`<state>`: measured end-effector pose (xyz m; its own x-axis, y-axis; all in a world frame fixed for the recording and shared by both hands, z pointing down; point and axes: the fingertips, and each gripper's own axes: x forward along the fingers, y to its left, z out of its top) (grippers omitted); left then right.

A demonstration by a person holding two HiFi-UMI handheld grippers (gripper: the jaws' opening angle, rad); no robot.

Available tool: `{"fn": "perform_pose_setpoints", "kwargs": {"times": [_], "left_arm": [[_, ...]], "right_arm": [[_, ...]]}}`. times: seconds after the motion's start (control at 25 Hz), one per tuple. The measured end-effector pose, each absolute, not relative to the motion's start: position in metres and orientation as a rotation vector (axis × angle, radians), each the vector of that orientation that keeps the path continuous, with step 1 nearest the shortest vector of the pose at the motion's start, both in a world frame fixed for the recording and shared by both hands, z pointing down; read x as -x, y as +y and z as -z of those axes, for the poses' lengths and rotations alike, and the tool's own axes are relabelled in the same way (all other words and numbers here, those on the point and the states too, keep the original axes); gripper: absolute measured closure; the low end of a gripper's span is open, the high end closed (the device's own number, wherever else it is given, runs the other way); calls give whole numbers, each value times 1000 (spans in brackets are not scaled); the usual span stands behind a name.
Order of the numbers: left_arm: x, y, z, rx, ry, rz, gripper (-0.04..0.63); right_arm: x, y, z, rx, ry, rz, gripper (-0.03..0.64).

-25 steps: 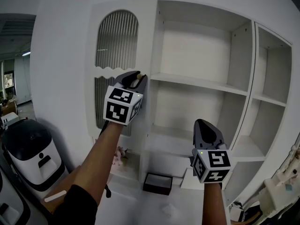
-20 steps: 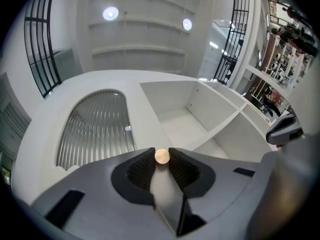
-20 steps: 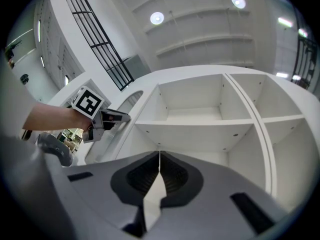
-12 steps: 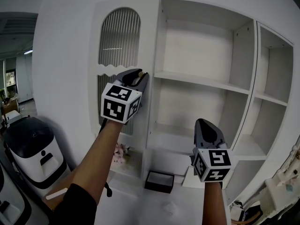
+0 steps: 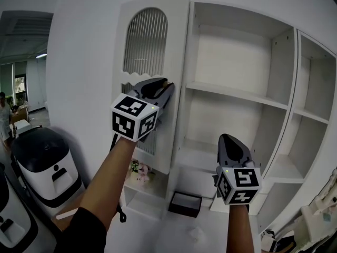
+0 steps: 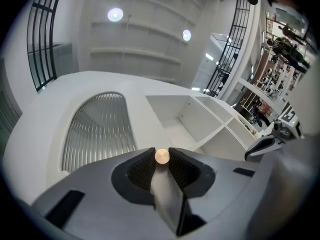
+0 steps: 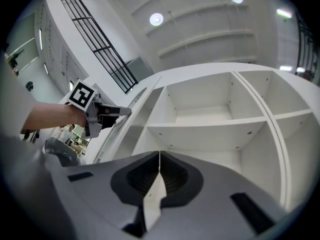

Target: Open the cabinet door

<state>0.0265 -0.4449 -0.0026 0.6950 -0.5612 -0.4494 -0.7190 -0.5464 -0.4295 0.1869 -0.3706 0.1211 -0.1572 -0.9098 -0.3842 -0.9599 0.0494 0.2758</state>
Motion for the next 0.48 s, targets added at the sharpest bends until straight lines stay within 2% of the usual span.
{"fn": "perform_pose_setpoints", "kwargs": {"times": [0.48], "left_arm": [[8, -408, 3, 2334, 882, -372, 508]], "right_arm": [[-146, -371, -121, 1868, 2261, -714, 595]]}}
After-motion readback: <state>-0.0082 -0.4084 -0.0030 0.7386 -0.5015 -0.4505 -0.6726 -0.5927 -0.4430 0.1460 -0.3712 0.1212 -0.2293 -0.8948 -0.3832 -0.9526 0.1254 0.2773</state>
